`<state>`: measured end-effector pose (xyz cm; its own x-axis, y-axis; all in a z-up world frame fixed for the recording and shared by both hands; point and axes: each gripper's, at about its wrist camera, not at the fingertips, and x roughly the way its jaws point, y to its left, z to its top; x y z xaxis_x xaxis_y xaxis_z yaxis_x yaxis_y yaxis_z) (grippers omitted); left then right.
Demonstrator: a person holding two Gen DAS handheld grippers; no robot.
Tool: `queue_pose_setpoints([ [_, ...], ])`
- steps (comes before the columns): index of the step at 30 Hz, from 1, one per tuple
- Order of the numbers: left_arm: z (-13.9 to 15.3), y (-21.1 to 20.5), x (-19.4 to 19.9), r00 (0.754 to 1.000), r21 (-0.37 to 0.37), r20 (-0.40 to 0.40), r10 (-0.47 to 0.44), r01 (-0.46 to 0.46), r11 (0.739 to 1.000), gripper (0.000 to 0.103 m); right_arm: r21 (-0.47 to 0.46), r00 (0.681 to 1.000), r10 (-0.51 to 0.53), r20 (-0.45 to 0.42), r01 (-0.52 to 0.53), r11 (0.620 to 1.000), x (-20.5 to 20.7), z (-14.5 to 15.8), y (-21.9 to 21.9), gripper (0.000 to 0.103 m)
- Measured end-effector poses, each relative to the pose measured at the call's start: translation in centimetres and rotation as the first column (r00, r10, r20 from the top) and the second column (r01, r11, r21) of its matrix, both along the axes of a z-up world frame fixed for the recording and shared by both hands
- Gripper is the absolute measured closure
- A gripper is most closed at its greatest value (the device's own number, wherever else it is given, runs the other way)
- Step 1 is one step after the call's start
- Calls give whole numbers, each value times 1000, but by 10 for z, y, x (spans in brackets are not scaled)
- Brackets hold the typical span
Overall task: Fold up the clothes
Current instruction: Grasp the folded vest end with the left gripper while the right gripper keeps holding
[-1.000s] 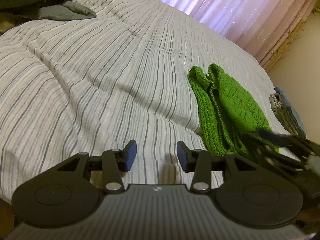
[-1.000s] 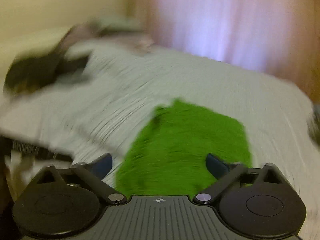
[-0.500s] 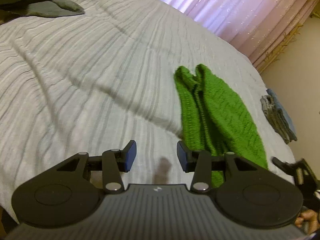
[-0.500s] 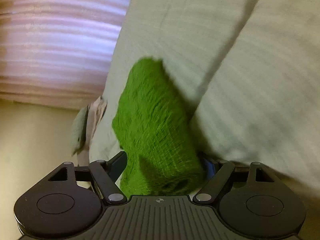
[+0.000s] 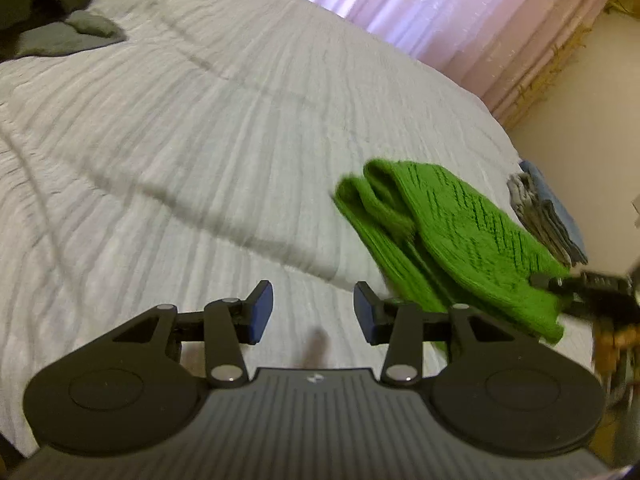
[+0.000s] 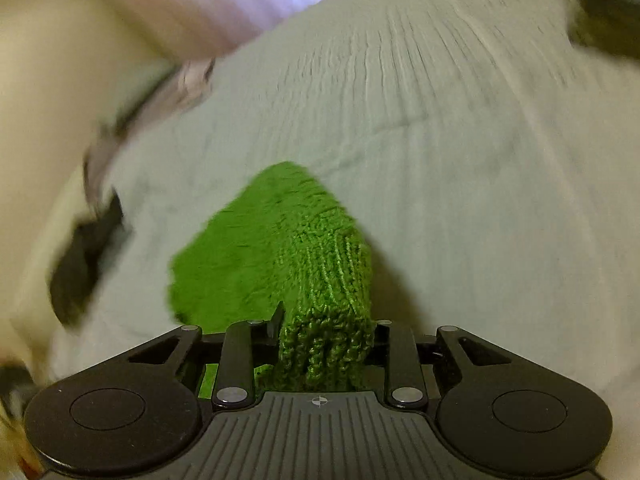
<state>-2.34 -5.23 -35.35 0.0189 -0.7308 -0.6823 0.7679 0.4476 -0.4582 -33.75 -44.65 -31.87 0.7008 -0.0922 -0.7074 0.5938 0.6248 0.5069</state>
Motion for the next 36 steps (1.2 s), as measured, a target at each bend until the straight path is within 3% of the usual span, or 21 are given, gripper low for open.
queue_pose_setpoints([
  [2,0,-10,-8,1000,6,1,-27,27,1000,64,-4,998,-53,-13,53,999,-9,-9,-18,69],
  [4,-2,-20,-15,999,7,-2,-46,46,999,64,45,987,-158,25,157,987,-21,-23,-20,27],
  [5,-4,-27,-17,998,7,-10,-54,55,998,64,73,974,-220,50,217,974,-30,-31,-16,23],
  [8,-10,-49,-18,996,9,-50,-73,73,997,59,199,901,-405,157,373,906,-67,-61,17,23],
  [11,-16,-72,-12,990,-7,-111,-86,86,996,53,399,779,-561,281,437,806,-103,-90,67,23],
  [14,-22,-93,-4,980,-42,-181,-78,72,997,50,460,710,-633,309,471,752,-111,-98,110,23],
  [17,-30,-112,2,973,-48,-226,-54,44,998,48,440,718,-634,289,488,754,-100,-92,132,23],
  [19,-39,-123,5,967,-39,-249,-49,41,998,48,410,741,-619,261,495,766,-92,-89,134,23],
  [20,-44,-127,5,965,-36,-259,-50,42,998,48,397,751,-612,247,498,771,-88,-88,135,30],
  [21,-48,-129,5,963,-33,-266,-48,41,999,49,417,745,-621,242,498,760,-87,-91,131,64],
  [22,-50,-131,4,961,-38,-270,-55,47,998,52,436,739,-630,237,499,749,-87,-95,128,77],
  [23,-53,-132,4,960,-42,-274,-62,52,998,61,454,734,-639,232,499,738,-87,-99,124,80],
  [25,-57,-135,2,957,-52,-279,-76,64,997,83,428,746,-622,239,494,757,-92,-95,121,86],
  [29,-52,-126,-10,959,-86,-243,-144,127,988,90,336,760,-595,262,506,794,-115,-71,111,91],
  [33,-52,-110,-31,948,-99,-221,-227,210,973,90,326,760,-619,198,545,773,-127,-74,107,90],
  [34,-54,-107,-37,948,-93,-204,-244,229,969,89,325,756,-631,175,561,762,-128,-76,110,68],
  [36,-55,-105,-39,953,-64,-165,-254,246,967,86,310,727,-664,172,600,737,-144,-76,123,44],
])
